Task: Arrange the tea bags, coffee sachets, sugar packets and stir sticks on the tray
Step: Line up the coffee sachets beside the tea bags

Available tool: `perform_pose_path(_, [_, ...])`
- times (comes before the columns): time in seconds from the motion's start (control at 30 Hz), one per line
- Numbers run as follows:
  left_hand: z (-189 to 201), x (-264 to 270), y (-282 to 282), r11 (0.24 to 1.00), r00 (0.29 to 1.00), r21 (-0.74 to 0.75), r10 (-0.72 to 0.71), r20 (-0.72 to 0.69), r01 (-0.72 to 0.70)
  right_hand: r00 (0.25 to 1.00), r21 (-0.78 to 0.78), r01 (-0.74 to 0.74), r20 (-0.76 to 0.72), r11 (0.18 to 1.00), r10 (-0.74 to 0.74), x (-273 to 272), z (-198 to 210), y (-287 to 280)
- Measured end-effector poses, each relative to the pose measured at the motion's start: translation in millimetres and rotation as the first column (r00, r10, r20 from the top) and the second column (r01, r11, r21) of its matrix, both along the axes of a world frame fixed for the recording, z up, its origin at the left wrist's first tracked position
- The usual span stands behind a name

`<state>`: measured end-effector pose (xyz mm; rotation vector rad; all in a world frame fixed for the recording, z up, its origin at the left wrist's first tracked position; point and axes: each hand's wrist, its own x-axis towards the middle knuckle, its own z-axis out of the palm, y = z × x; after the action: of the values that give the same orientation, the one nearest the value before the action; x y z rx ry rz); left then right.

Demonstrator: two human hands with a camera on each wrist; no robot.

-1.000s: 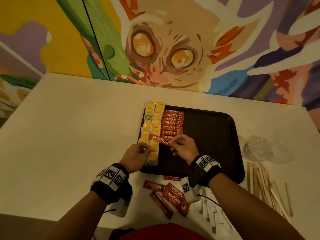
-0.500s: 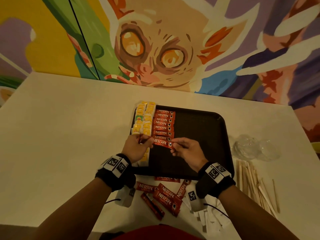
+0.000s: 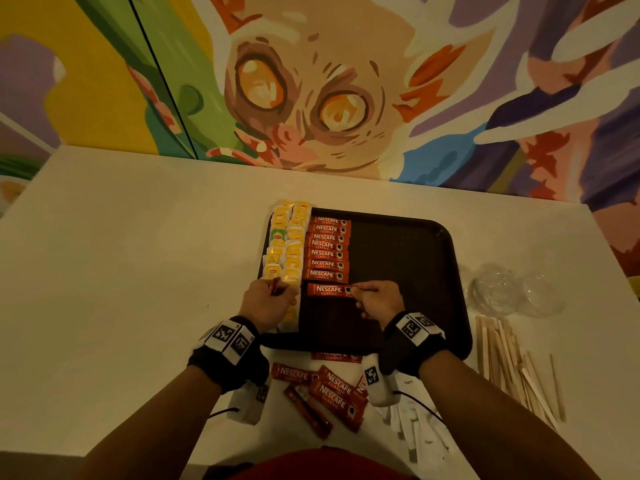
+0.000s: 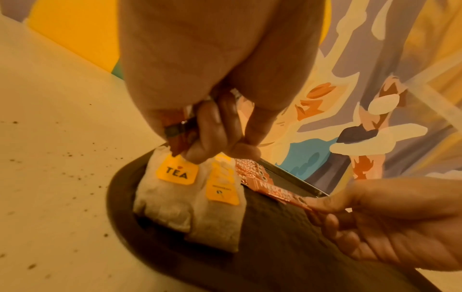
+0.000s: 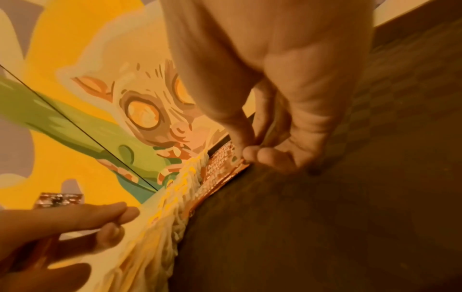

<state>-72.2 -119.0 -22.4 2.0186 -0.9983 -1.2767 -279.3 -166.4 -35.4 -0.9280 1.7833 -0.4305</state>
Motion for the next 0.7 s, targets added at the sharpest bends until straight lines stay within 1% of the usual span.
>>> perform_pose_path(0.07, [0, 3, 1, 1.0, 1.0, 0.005, 0.005, 0.014, -0.005, 0.998, 0.025, 0.001, -0.067, 1.0, 0.001, 4, 0, -2])
perform_pose_path(0.13, [0, 5, 2, 1.0, 1.0, 0.002, 0.001, 0.023, -0.001, 0.995, 0.037, 0.026, -0.1, 0.999, -0.022, 10, 0, -4])
perform_pose_path(0.33, [0, 9, 3, 1.0, 1.0, -0.006, -0.024, 0.01, 0.024, 0.995, 0.05, 0.091, -0.052, 0.995, -0.088, 22, 0, -9])
perform_pose_path(0.43, [1, 10, 3, 1.0, 1.0, -0.002, -0.029, 0.011, 0.029, 0.992, 0.045, 0.099, -0.08, 0.994, -0.095, 26, -1, -10])
perform_pose_path(0.7, [1, 11, 5, 0.999, 0.999, -0.004, -0.05, 0.01, 0.05, 0.994, 0.088, 0.041, -0.109, 0.995, -0.031, 28, 3, -16])
